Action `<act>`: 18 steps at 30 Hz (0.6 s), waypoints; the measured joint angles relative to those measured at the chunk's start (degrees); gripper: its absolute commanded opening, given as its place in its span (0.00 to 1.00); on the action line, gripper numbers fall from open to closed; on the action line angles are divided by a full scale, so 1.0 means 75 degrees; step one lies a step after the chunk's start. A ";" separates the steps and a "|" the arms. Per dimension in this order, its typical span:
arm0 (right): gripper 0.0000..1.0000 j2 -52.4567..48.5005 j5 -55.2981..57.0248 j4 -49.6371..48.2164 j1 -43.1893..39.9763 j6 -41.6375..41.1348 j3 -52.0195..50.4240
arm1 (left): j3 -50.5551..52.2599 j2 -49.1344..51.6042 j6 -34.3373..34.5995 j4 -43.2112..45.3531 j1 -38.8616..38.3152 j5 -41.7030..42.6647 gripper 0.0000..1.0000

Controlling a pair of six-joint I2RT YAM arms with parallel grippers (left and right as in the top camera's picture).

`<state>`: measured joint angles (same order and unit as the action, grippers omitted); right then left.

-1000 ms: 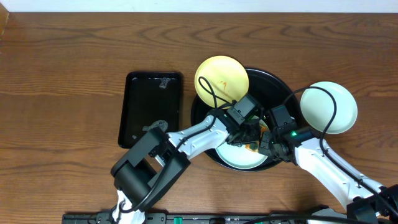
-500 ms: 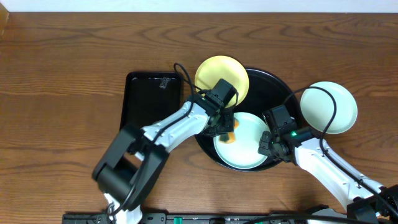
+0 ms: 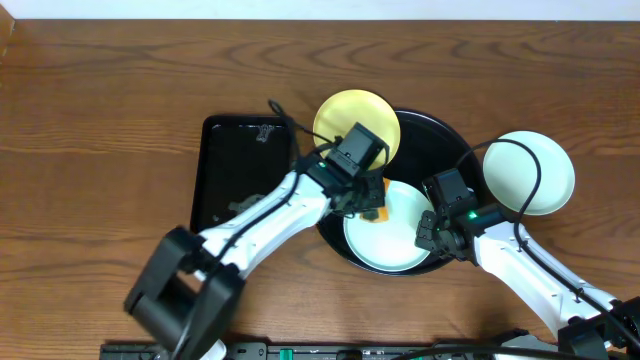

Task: Clean dirty plates on tray and stack at the side
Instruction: 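Wipe the held pale green plate with the sponge in the left gripper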

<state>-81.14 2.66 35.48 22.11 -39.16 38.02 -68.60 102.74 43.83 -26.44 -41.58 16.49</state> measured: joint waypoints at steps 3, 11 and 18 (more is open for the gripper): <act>0.01 0.0000 0.0003 0.0000 0.0000 -0.0003 0.0000 | 0.0000 0.0507 0.0358 0.0536 -0.0224 0.0280 0.07; 0.01 0.0000 0.0026 0.0015 0.0000 -0.0003 0.0000 | 0.0000 0.1291 0.0836 0.1099 -0.0965 0.0933 0.07; 0.01 0.0000 -0.0009 0.0032 0.0000 -0.0003 0.0000 | -0.0154 0.1212 0.0478 -0.0134 -0.0804 0.0361 0.07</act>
<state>-81.14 2.59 35.73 22.11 -39.18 38.02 -69.76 111.83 47.42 -27.44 -47.62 19.20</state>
